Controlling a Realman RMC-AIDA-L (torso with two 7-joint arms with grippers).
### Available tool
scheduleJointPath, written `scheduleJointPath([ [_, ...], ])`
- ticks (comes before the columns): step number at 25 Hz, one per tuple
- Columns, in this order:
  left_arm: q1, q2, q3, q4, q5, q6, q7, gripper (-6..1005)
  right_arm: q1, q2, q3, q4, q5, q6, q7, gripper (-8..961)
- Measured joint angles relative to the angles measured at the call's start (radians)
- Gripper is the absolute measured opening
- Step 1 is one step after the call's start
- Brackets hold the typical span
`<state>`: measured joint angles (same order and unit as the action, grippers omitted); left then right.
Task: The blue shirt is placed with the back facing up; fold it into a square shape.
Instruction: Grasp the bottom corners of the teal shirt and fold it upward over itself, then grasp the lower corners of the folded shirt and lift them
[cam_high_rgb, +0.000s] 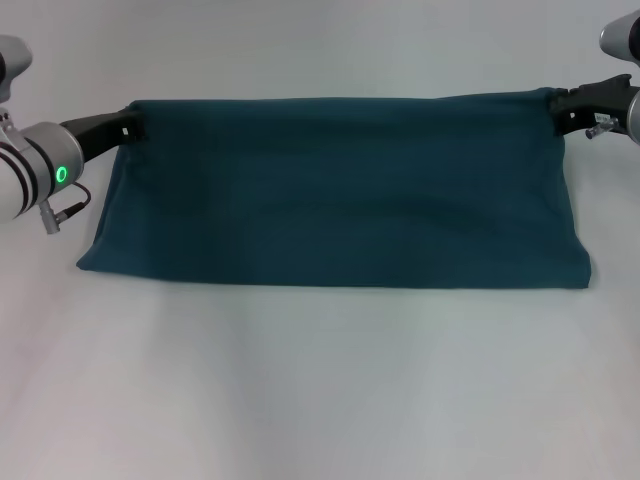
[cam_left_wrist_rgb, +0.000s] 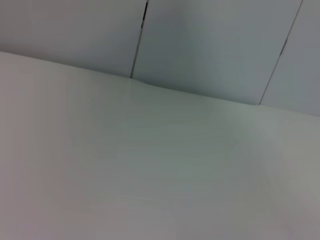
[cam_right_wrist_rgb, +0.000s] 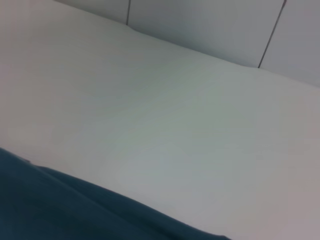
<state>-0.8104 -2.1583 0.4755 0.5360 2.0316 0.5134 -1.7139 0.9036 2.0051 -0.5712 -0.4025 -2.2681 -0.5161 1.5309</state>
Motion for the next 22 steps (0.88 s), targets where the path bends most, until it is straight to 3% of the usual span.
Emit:
scheduleJointPath([
  [18,-0.005,-0.003,-0.001,-0.012,-0.048,-0.017,-0.001,6,0.003,0.009,-0.001,-0.012,0.006,0.017,-0.063,57],
  [20,-0.004,-0.003,-0.002,-0.013,-0.061,-0.038,-0.005,66,-0.001,0.020,-0.001,-0.036,0.006,0.036,-0.077,58],
  [22,0.000,-0.004,-0.002,-0.015,-0.074,-0.043,-0.005,126,-0.006,0.031,-0.002,-0.062,0.007,0.051,-0.079,152],
])
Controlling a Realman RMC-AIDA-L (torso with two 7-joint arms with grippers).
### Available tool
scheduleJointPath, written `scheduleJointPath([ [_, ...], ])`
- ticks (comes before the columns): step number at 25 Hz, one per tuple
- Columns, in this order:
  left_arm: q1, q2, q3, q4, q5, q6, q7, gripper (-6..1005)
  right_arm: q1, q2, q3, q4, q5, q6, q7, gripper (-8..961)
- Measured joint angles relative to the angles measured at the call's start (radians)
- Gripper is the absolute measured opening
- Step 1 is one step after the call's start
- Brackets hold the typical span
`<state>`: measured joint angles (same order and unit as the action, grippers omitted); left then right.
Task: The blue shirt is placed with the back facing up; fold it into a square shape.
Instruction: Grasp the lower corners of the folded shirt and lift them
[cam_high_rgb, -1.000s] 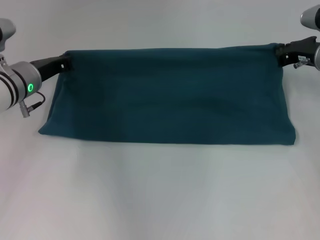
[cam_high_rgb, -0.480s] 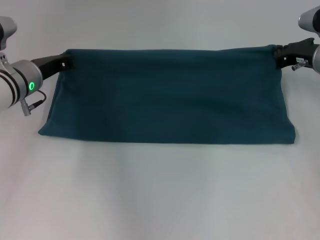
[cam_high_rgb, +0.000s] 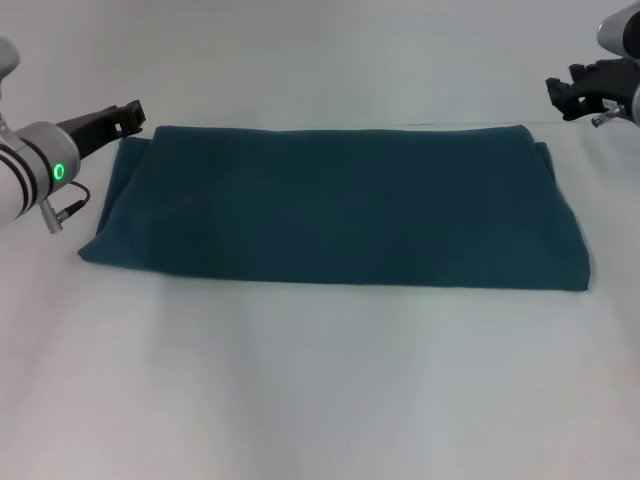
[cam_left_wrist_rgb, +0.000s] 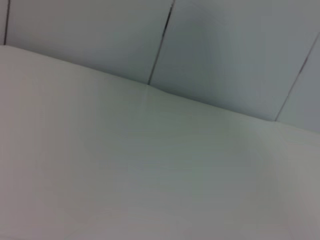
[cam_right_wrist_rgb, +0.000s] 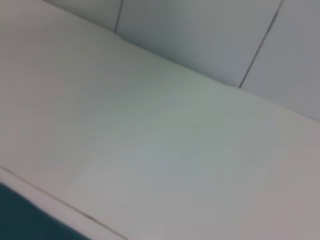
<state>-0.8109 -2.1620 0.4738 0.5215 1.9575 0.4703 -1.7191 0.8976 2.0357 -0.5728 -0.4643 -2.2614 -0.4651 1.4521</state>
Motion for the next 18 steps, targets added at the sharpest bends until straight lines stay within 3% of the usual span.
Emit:
scheduleJointPath([
  [3,0.007,-0.001,0.000,-0.004,-0.022,-0.001,0.004,232,-0.004,0.007,-0.001,-0.018,0.000,0.008,0.005,294],
  [9,0.024,-0.001,0.001,-0.002,-0.025,0.023,0.005,443,-0.016,-0.004,0.009,-0.019,0.024,-0.023,0.045,537],
  [14,0.079,0.005,0.002,0.045,-0.026,0.221,0.006,591,-0.068,-0.023,0.008,-0.061,0.080,-0.186,0.139,657],
  [18,0.138,0.001,0.007,0.113,-0.024,0.396,0.014,739,-0.125,-0.024,0.006,-0.128,0.107,-0.332,0.222,752],
])
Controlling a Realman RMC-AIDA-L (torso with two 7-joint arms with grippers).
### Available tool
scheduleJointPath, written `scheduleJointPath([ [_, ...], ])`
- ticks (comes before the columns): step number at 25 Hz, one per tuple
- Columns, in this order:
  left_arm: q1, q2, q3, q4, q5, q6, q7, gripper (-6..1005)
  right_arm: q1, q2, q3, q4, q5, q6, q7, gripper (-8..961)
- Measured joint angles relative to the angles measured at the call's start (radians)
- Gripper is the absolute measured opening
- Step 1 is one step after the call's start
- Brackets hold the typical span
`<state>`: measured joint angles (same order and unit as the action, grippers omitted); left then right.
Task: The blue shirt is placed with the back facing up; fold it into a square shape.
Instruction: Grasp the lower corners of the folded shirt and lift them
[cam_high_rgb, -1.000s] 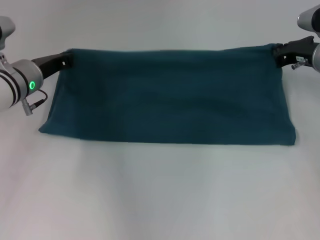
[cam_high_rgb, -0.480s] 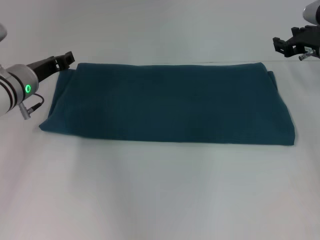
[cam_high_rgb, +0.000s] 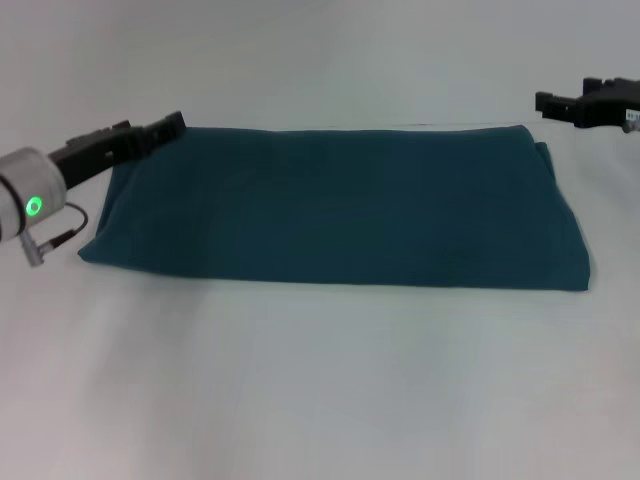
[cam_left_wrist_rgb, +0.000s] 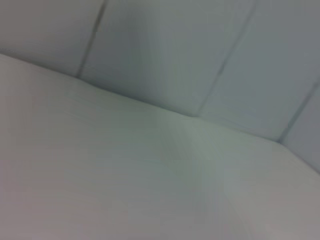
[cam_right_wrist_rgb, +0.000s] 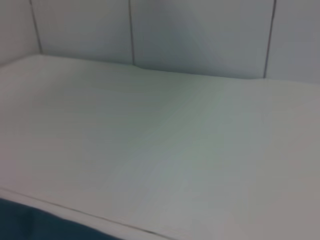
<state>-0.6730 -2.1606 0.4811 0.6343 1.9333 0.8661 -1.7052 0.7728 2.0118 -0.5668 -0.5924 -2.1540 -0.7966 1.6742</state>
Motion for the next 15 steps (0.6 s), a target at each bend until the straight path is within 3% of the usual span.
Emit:
scheduleJointPath([
  [2,0.025,0.000,0.004,0.014,0.000,0.051,0.002,818,-0.032,0.005,0.000,-0.038,0.009,-0.076,0.043,780],
  [7,0.094,-0.001,0.007,0.053,0.007,0.116,0.000,880,-0.114,0.011,0.004,-0.114,0.060,-0.306,0.162,797],
  [15,0.178,-0.002,0.005,0.107,0.007,0.136,0.003,893,-0.213,-0.033,0.007,-0.126,0.161,-0.569,0.267,790],
])
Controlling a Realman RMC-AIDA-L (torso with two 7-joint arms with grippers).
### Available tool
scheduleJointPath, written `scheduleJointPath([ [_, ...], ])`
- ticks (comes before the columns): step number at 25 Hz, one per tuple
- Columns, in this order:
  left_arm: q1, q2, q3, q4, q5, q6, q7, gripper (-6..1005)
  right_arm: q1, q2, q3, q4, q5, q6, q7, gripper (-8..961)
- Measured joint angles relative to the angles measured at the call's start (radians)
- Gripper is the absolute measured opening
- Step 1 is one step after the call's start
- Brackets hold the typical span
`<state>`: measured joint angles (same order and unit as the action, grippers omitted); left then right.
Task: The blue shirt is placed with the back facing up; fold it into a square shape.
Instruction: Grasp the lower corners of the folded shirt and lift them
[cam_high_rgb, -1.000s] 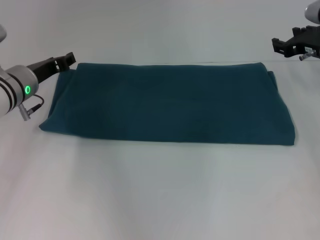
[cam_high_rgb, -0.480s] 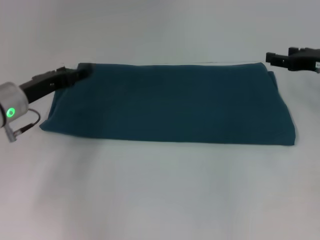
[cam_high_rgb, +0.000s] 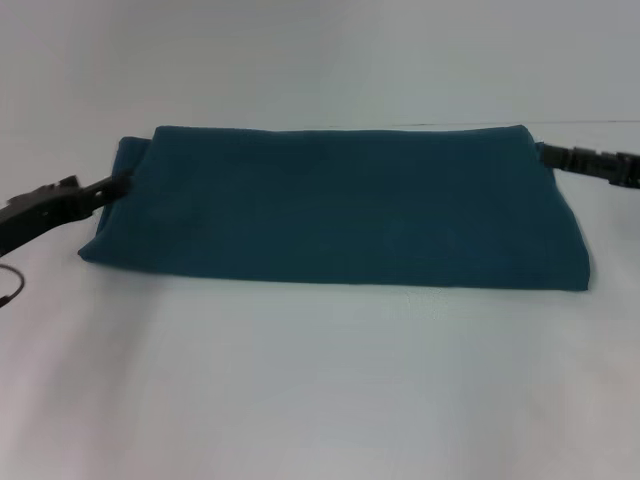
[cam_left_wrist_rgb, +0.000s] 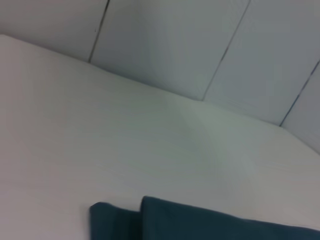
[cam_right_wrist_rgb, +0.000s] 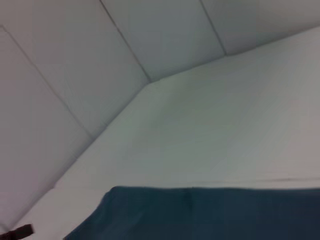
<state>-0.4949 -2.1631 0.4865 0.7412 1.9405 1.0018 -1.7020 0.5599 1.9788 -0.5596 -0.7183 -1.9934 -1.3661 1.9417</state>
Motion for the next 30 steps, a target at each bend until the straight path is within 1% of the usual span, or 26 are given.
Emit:
scheduleJointPath([
  [4,0.031,0.000,-0.003,0.012,0.003,-0.015,0.021,893,-0.029,-0.019,-0.008,-0.007,-0.003,-0.055,0.049,791],
  [10,0.044,0.000,-0.004,0.007,0.062,-0.049,0.040,892,-0.048,-0.037,-0.005,0.000,-0.041,-0.062,0.088,791],
  [16,0.033,0.000,0.025,0.000,0.140,-0.055,0.041,893,-0.048,-0.035,-0.005,0.002,-0.057,-0.053,0.103,790],
  [22,0.019,0.000,0.064,-0.017,0.169,-0.063,0.041,892,-0.042,-0.033,-0.006,0.004,-0.058,-0.043,0.103,791],
  [30,0.017,0.000,0.076,-0.019,0.178,-0.062,0.041,893,-0.042,-0.032,-0.009,0.004,-0.058,-0.027,0.104,788],
])
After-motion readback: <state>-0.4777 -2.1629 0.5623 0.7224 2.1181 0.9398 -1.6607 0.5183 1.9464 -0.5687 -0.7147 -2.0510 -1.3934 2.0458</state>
